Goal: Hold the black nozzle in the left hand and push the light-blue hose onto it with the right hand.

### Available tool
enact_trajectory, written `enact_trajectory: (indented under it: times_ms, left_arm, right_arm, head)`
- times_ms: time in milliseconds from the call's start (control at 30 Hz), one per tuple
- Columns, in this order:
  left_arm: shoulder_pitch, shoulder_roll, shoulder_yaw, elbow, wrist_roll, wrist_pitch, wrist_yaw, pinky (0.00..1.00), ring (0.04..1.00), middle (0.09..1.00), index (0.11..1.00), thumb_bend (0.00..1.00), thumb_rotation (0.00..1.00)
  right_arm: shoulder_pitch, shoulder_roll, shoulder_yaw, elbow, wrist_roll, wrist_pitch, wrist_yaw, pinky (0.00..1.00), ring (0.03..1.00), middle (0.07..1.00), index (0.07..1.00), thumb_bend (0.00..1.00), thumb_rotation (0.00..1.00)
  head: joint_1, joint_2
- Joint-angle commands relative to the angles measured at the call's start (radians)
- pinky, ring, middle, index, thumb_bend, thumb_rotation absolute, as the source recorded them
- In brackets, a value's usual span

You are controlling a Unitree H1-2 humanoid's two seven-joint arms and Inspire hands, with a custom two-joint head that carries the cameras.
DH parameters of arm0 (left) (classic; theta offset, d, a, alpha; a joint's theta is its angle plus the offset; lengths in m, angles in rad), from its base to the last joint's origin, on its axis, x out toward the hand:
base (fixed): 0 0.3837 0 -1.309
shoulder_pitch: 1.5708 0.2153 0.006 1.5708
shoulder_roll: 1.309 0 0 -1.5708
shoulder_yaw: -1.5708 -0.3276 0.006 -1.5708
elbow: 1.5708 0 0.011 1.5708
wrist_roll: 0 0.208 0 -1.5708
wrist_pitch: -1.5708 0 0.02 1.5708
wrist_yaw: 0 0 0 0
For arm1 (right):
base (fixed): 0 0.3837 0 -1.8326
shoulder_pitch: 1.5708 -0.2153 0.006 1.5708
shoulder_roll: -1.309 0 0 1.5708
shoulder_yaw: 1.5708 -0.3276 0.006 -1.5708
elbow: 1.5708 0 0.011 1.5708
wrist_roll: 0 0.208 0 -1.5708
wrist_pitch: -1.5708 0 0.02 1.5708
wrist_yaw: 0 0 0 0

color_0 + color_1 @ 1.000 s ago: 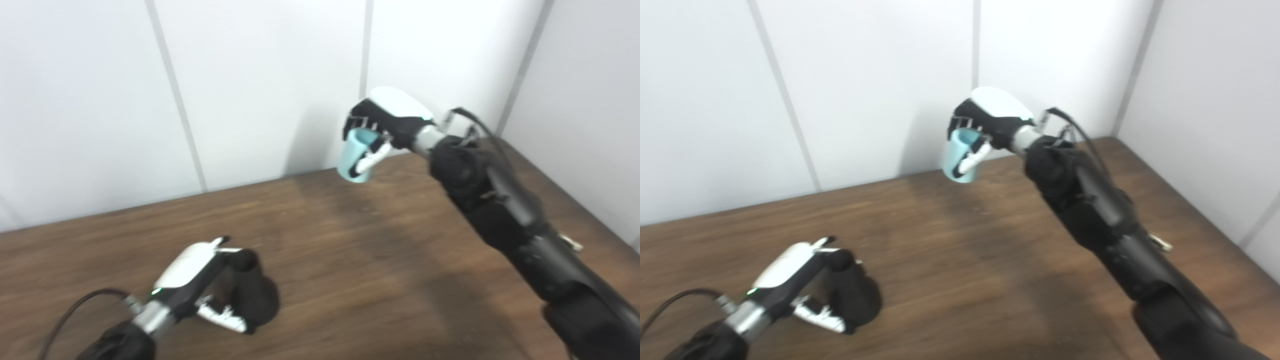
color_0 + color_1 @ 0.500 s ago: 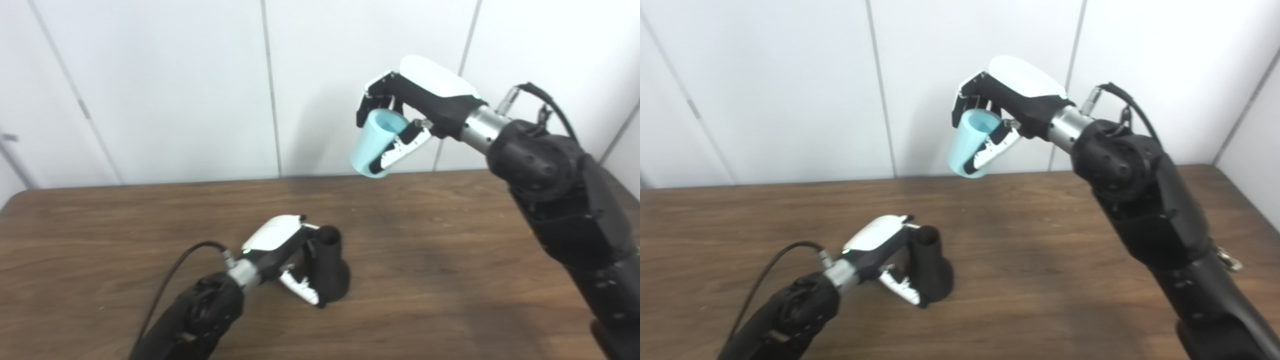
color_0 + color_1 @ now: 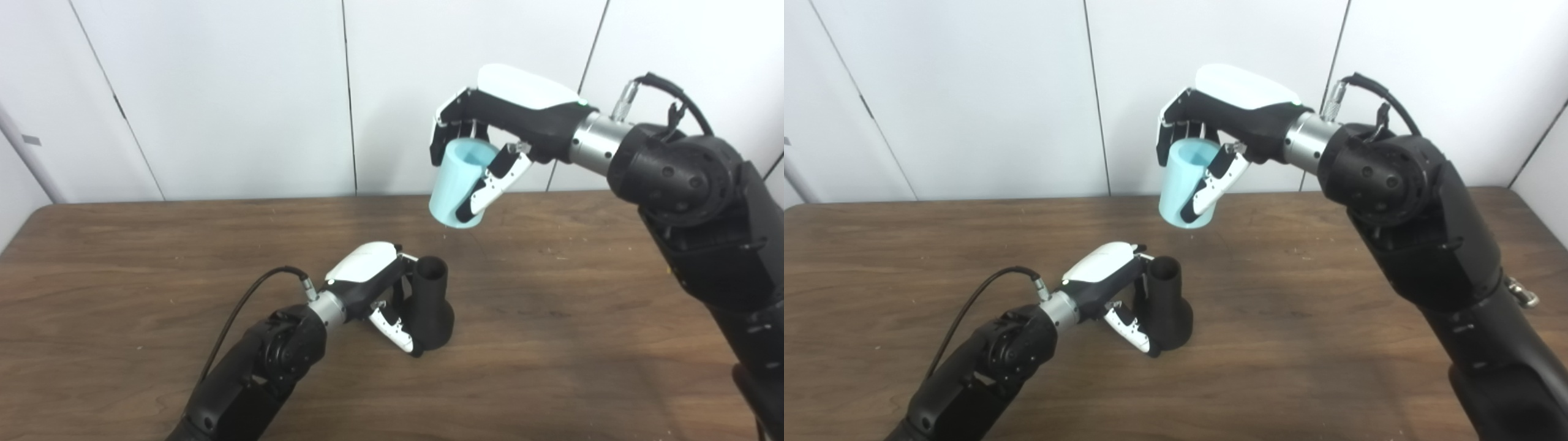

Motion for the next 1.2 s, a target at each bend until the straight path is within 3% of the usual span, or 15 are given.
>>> enact_trajectory:
  times_ms: [0,333,1167]
  left_arm:
    - [0.031,0.004,-0.036,0.017,0.019,0.011,-0.065,1.0,0.604,0.475,0.488,0.53,0.0]
    - [0.036,0.007,-0.035,0.0,0.023,0.027,-0.075,1.0,0.605,0.47,0.49,0.53,0.0]
    - [0.042,0.012,-0.033,-0.022,0.027,0.043,-0.084,1.0,0.608,0.475,0.488,0.53,0.0]
  right_arm:
    - [-0.041,0.002,-0.006,0.001,0.002,-0.03,-0.021,0.37,0.471,0.477,0.47,0.5,0.0]
    - [-0.024,0.019,0.032,0.053,-0.017,-0.101,-0.019,0.36,0.463,0.479,0.489,0.5,0.0]
    - [0.023,0.018,0.081,0.059,-0.049,-0.099,0.04,0.4,0.45,0.476,0.477,0.5,0.0]
  head:
    - [0.001,0.002]
    - [0.002,0.011]
    - [0.005,0.027]
